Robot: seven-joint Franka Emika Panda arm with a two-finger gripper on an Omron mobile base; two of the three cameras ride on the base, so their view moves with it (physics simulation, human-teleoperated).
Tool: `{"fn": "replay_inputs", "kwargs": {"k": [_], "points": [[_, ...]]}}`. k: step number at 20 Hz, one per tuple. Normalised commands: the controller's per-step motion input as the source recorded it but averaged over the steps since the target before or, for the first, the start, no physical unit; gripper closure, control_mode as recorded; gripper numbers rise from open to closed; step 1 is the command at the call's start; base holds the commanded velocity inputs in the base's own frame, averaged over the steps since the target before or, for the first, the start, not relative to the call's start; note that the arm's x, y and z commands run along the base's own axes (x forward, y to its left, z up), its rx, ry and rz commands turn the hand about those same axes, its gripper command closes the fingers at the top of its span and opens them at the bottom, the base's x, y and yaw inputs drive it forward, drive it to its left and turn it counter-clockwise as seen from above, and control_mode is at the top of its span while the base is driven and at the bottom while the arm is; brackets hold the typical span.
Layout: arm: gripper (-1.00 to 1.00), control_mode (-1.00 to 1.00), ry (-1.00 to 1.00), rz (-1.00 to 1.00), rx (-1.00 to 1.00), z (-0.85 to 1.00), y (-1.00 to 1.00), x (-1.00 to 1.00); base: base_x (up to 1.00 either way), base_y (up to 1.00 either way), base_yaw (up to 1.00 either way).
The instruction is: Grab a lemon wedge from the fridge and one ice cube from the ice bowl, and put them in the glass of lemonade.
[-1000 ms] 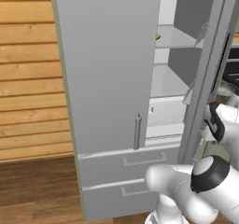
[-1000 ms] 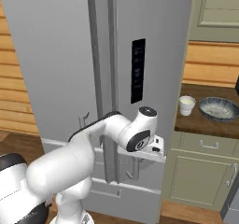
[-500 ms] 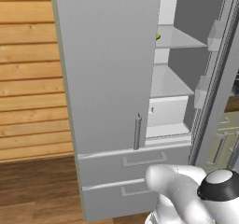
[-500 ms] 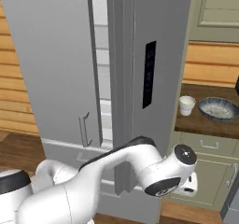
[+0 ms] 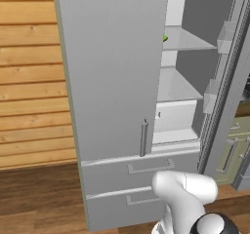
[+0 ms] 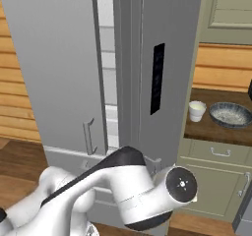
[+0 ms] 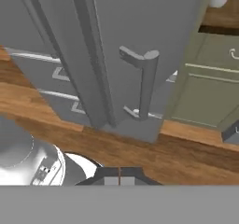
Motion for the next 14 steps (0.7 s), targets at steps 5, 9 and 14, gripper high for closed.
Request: {"fn": "replay_inputs", "kwargs": {"k": [5,9,14], "points": [[1.0,-1.0,-0.33,0.05,-0.17,0.88,1.0,0.08,0.0,0.0,0.0],[1.0,-1.0,-0.11,0.0,-0.2,0.83,1.0,0.1,0.0,0.0,0.0],[1.0,-1.0,0.0,0.0,-0.27,0.77,1.0,0.17,0.0,0.0,0.0]]}}
